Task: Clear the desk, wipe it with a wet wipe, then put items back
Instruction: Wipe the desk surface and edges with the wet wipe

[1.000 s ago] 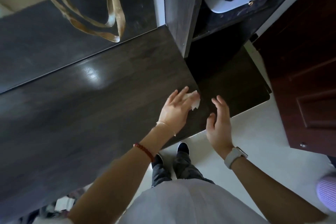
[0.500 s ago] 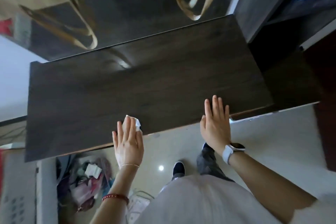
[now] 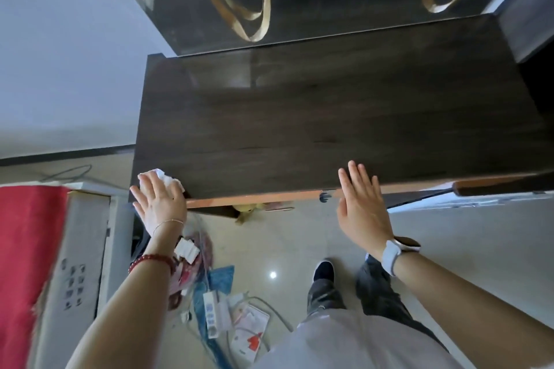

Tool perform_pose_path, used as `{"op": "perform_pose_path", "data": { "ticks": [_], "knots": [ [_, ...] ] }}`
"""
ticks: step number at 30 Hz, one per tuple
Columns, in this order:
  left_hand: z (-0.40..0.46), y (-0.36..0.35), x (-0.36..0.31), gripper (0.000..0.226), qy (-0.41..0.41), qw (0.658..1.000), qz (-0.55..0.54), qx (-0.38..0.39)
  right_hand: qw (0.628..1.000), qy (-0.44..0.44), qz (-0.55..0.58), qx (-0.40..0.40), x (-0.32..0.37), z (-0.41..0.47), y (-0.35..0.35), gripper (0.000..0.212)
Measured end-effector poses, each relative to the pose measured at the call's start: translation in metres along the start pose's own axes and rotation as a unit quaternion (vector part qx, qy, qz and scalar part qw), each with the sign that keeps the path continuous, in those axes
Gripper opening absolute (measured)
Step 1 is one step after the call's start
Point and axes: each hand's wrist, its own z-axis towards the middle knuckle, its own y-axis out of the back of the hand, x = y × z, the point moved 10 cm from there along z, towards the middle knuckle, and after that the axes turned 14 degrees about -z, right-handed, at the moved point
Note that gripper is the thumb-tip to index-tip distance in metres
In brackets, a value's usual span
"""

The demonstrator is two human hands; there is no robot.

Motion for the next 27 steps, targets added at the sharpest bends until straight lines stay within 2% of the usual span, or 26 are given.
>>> {"op": "perform_pose_path", "data": {
  "ticks": [3, 5, 10, 13, 15, 19, 22, 24, 27],
  "knots": [
    [0.004, 0.003, 0.002, 0.055, 0.051, 0.999, -0.003, -0.011, 1.0, -0.002, 0.006, -0.001, 0.003, 0.0, 0.002, 0.053],
    [-0.002, -0.004, -0.009, 0.055, 0.032, 0.999, 0.019, -0.005, 1.0, -0.004, 0.012, 0.01, 0.004, 0.0, 0.0, 0.055],
    [-0.056, -0.047, -0.055, 0.051, -0.134, 0.987, 0.058, 0.059, 0.999, 0.011, 0.043, 0.005, 0.006, -0.006, 0.004, 0.054],
    [-0.114, -0.089, -0.104, 0.043, -0.272, 0.953, 0.033, 0.128, 0.997, 0.032, 0.071, 0.016, -0.004, -0.016, 0.005, 0.053],
    [-0.151, -0.112, -0.135, 0.038, -0.329, 0.926, -0.015, 0.184, 0.993, 0.026, 0.112, 0.011, -0.019, -0.03, 0.007, 0.049],
    [-0.214, -0.141, -0.195, 0.027, -0.332, 0.904, -0.075, 0.257, 0.963, -0.112, 0.244, 0.004, -0.089, -0.082, 0.016, 0.042],
    [-0.288, -0.165, -0.245, 0.033, -0.387, 0.848, -0.133, 0.339, 0.925, -0.202, 0.322, -0.005, -0.141, -0.133, 0.02, 0.042],
    [-0.347, -0.191, -0.271, 0.041, -0.398, 0.812, -0.133, 0.406, 0.89, -0.268, 0.369, -0.032, -0.179, -0.173, 0.024, 0.04],
    [-0.431, -0.231, -0.298, 0.026, -0.421, 0.767, -0.091, 0.475, 0.827, -0.371, 0.416, -0.077, -0.232, -0.234, 0.022, 0.036]
  ]
}}
